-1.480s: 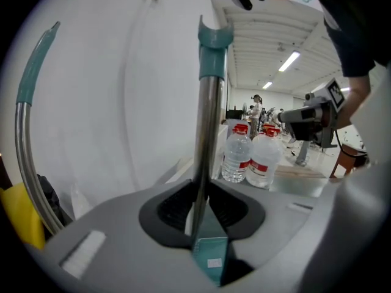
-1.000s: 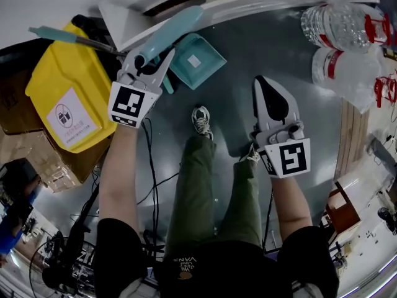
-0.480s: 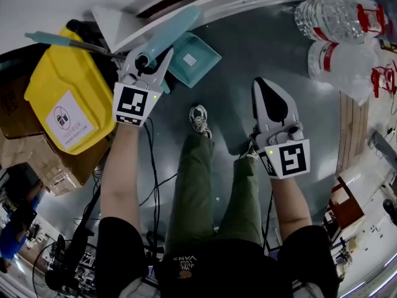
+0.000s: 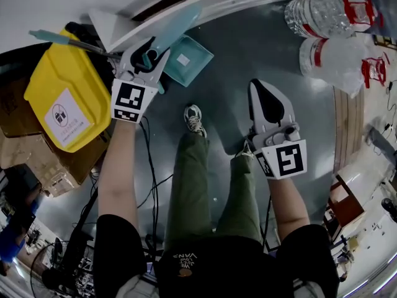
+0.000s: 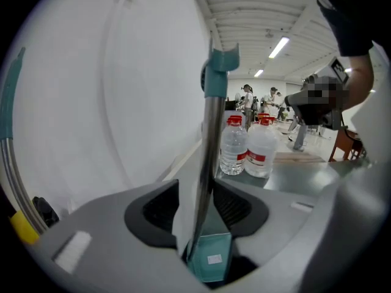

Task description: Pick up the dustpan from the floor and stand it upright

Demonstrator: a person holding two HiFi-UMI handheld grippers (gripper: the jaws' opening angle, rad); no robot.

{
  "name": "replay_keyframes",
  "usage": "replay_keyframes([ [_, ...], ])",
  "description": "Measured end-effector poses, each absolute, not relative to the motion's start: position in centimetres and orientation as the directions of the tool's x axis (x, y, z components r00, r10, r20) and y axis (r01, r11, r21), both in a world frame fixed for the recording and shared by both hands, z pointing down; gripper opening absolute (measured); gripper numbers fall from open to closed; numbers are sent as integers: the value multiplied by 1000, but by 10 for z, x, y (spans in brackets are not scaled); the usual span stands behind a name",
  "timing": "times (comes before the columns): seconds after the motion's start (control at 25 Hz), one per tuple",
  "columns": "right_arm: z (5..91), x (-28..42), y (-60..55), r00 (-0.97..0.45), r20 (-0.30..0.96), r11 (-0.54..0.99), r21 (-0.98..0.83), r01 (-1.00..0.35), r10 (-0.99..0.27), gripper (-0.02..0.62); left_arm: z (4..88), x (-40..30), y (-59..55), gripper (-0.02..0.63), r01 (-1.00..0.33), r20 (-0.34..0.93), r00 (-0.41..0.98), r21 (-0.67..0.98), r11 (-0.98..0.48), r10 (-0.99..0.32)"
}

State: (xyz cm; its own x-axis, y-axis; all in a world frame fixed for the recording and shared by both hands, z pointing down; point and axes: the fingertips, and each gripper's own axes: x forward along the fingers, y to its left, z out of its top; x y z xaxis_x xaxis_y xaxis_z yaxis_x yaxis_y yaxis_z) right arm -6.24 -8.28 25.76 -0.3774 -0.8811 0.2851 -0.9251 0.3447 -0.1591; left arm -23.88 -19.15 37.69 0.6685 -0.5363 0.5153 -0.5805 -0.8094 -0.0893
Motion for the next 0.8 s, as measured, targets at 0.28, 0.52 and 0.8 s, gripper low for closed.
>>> replay_keyframes([
  [0.28, 229, -45, -67, -375, 265, 345, -153, -926, -888, 2, 348, -235, -175, 199, -628, 498, 651, -71, -775, -573],
  [0.52, 192, -29, -49, -375, 242, 343, -165, -925, -895, 2, 303, -246, -153, 199, -696, 470, 608, -71, -714, -640],
  [0.8, 127, -5, -22, -399, 190, 370, -171, -913, -897, 2, 215, -234, -109, 199, -770, 393, 571, -48, -637, -721],
])
